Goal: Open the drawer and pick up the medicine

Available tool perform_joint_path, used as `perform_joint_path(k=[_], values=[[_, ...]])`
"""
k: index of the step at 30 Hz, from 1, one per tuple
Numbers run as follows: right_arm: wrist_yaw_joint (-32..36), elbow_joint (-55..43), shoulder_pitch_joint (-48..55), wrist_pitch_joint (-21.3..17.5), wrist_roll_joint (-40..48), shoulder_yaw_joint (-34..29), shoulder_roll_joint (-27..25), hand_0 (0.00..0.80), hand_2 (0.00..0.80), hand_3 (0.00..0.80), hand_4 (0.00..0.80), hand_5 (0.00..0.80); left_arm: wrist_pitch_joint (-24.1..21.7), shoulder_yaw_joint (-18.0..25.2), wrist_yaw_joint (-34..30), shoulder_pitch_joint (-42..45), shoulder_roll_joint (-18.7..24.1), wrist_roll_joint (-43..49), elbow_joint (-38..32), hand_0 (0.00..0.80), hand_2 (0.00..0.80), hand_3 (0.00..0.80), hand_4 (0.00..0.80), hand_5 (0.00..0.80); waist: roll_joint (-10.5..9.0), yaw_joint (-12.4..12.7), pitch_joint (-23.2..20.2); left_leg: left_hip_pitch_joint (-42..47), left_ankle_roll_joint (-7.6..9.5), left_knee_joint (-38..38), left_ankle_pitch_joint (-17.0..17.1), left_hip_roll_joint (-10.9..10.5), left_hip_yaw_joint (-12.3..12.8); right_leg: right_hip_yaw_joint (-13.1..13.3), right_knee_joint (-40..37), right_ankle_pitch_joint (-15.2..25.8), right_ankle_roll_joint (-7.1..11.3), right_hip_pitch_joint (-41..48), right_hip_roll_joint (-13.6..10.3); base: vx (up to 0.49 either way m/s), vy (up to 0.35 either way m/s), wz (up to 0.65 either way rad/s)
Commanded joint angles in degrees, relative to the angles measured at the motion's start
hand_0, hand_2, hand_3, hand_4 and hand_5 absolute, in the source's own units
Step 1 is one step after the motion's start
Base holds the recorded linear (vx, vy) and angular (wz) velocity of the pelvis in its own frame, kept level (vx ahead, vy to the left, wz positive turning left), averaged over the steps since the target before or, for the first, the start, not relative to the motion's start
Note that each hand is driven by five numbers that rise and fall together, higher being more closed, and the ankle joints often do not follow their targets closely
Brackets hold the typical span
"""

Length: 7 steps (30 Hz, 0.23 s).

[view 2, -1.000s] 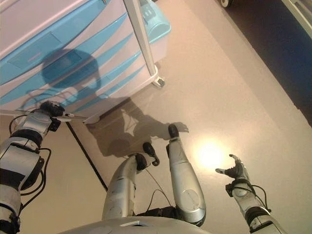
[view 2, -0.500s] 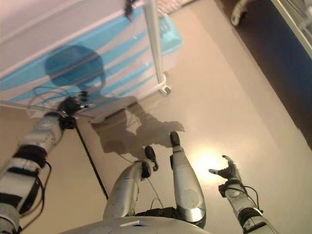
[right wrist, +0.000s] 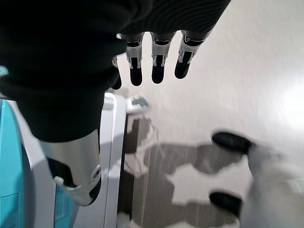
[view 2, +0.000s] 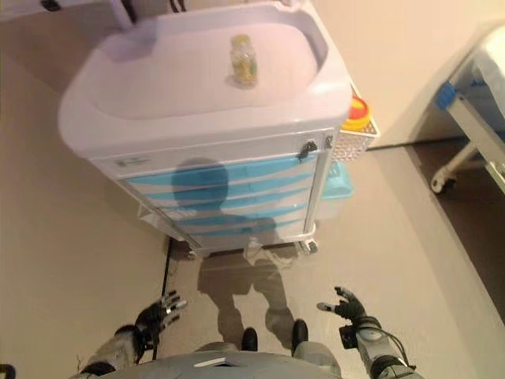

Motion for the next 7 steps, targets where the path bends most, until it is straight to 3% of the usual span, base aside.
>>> perform_joint_path(k=[1, 7], values=[[2.4, 2.1, 1.5, 1.4, 0.1, -0.4, 0.2, 0.000, 0.000, 0.000, 0.000, 0.000, -5.1, -1.5, 0.8, -1.6, -0.7, 6.3, 3.2, 0.000, 0.000, 0.000, 0.000, 0.000, -2.27, 0.6, -2.9, -3.1, -0.44, 1.2, 0.4, -1.6, 0.5, -0.6, 5.9, -4.4, 0.85, -0.1, -1.0, -0.034, -0.006, 0.09], [6.0, 3.8, 0.5, 2.4, 0.6, 0.2, 2.2, 0.000, 0.000, 0.000, 0.000, 0.000, -5.4, -4.6, -1.2, -1.6, -4.4, 7.4, 5.8, 0.000, 0.000, 0.000, 0.000, 0.000, -2.94, 0.8, -4.6, -1.0, -0.59, -2.8, 1.8, -0.9, 0.6, -1.0, 3.7, -3.2, 1.65, 1.1, -0.6, -0.039, 0.002, 0.11]])
